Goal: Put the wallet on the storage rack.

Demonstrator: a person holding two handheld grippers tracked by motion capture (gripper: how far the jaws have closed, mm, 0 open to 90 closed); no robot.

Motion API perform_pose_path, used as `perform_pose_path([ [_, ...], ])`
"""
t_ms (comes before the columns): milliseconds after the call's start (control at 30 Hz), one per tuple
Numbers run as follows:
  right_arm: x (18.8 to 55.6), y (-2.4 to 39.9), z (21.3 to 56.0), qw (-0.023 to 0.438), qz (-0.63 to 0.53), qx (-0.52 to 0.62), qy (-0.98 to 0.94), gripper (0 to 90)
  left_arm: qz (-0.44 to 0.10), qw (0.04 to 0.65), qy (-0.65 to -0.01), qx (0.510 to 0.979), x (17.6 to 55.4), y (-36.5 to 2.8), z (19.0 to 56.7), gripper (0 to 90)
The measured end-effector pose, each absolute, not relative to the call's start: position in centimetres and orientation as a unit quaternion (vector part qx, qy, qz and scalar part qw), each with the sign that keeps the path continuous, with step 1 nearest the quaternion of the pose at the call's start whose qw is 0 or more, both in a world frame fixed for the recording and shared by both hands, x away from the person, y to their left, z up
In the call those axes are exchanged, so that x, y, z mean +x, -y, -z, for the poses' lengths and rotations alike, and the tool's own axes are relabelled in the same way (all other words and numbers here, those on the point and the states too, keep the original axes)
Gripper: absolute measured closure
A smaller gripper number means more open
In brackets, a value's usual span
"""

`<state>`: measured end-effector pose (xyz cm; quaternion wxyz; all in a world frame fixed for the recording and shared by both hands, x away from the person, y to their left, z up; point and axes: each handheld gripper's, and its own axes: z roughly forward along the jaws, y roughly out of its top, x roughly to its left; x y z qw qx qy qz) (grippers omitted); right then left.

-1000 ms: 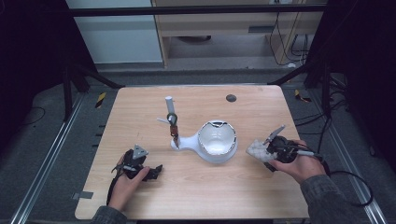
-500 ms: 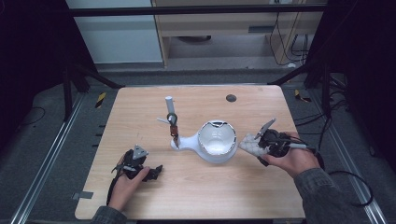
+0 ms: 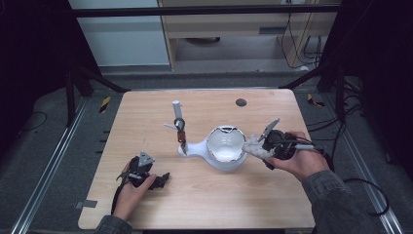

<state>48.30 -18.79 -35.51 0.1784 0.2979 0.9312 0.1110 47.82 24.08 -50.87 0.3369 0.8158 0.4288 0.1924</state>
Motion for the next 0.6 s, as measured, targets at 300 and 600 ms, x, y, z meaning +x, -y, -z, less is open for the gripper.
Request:
perform_pose_path([
  [300,48.4,17.3,34.4,0.183,-0.107,0.283,-0.935,32.7,-0.193,0.338,-0.429,0.815,47.8,-24.1,50.9,1.5],
  [600,48.9,15.0,34.6,0.180,-0.093,0.262,-0.944,32.6,-0.193,0.338,-0.429,0.815,47.8,-24.1,50.9,1.5],
])
